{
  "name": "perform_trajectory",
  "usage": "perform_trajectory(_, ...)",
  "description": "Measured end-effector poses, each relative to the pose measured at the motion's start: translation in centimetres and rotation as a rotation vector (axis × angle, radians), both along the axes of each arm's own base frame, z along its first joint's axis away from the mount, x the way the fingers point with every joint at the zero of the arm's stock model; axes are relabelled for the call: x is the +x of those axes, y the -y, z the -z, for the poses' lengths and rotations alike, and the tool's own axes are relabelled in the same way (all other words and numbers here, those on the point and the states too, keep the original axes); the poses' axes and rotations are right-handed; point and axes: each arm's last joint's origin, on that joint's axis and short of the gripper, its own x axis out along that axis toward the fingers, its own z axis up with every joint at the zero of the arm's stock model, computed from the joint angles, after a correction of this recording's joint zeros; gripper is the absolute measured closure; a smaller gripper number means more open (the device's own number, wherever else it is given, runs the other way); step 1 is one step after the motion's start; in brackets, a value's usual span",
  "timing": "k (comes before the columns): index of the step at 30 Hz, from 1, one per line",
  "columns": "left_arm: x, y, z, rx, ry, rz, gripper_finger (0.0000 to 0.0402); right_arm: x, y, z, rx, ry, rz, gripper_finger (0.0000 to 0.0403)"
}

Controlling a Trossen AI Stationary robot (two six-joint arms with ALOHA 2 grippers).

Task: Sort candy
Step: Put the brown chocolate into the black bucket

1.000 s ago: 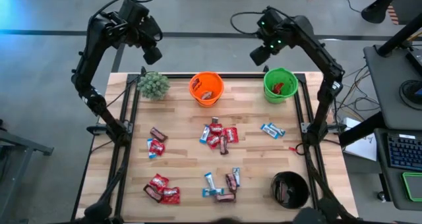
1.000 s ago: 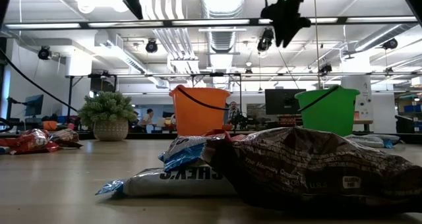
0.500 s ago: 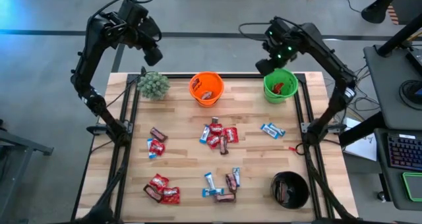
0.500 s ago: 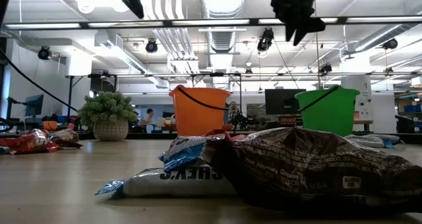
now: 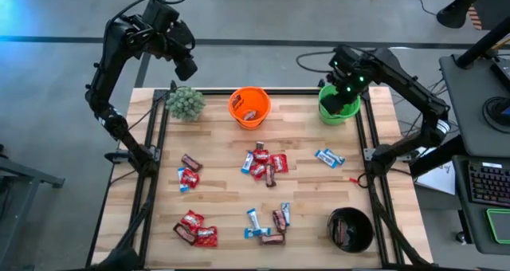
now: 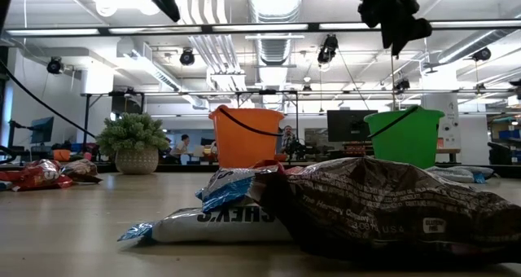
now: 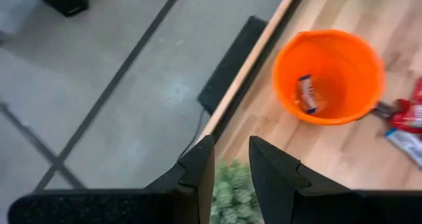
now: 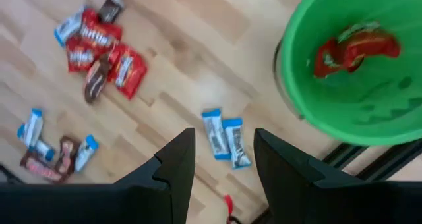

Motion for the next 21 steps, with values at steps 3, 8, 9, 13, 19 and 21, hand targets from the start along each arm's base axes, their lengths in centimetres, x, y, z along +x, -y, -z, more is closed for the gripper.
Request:
perform_trajectory(3,0.1,0.1,0.0,-0.022,0.024,0.019,0.0324,-0.2,-1.0,0.5,0.014,-0.009,-0.018,0.0257)
perform_trajectory(8,0.2,0.2,0.0,-0.025,0.027,0.026,0.0324,0.0,-1.9,0.7,0.004,0.002,-0.057,0.0257)
perform_trajectory(9,0.2,0.2,0.0,-0.026,0.028,0.027,0.0324,0.3,-1.9,0.7,-0.004,0.011,-0.065,0.0257)
perform_trajectory(13,0.2,0.6,-0.2,-0.061,0.075,0.066,0.0324,1.4,-2.2,0.8,-0.031,0.058,-0.116,0.0257)
perform_trajectory(19,-0.7,2.1,-1.2,-0.163,0.228,0.084,0.0311,2.3,-3.1,0.9,-0.036,0.057,-0.196,0.0257)
perform_trajectory(21,-1.2,2.9,-1.6,-0.165,0.257,0.078,0.0298,2.5,-3.4,0.9,-0.039,0.060,-0.213,0.0257)
